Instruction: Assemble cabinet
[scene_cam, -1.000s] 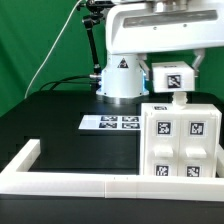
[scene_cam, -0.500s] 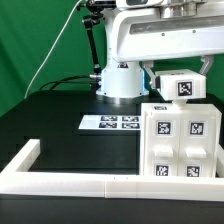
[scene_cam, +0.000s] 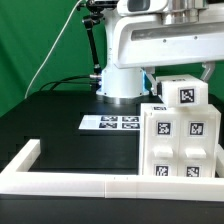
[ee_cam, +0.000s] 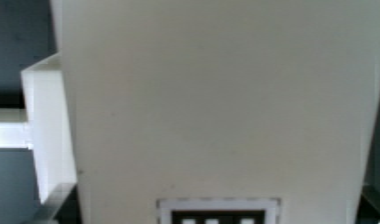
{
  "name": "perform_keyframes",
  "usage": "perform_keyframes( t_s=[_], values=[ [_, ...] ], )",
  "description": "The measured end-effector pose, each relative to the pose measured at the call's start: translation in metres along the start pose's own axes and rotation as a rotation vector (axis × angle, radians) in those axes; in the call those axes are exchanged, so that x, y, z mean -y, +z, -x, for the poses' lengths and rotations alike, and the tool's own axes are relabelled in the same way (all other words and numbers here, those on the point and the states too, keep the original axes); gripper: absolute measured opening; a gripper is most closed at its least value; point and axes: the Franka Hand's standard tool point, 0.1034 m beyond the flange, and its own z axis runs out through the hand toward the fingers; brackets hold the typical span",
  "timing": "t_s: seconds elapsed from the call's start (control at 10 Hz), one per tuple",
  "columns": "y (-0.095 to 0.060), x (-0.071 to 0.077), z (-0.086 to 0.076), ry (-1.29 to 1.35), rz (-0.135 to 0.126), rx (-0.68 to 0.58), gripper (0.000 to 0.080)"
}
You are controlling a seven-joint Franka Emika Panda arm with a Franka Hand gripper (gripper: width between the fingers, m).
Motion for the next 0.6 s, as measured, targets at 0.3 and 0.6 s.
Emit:
perform_keyframes(
  t_s=[0.3, 0.6],
  values=[
    [0.0055, 0.0008, -0.003, -0.002, 0.001, -0.016, 0.0544],
    [0.0052, 0.0006, -0.0019, -0.002, 0.003, -0.041, 0.0544]
  ],
)
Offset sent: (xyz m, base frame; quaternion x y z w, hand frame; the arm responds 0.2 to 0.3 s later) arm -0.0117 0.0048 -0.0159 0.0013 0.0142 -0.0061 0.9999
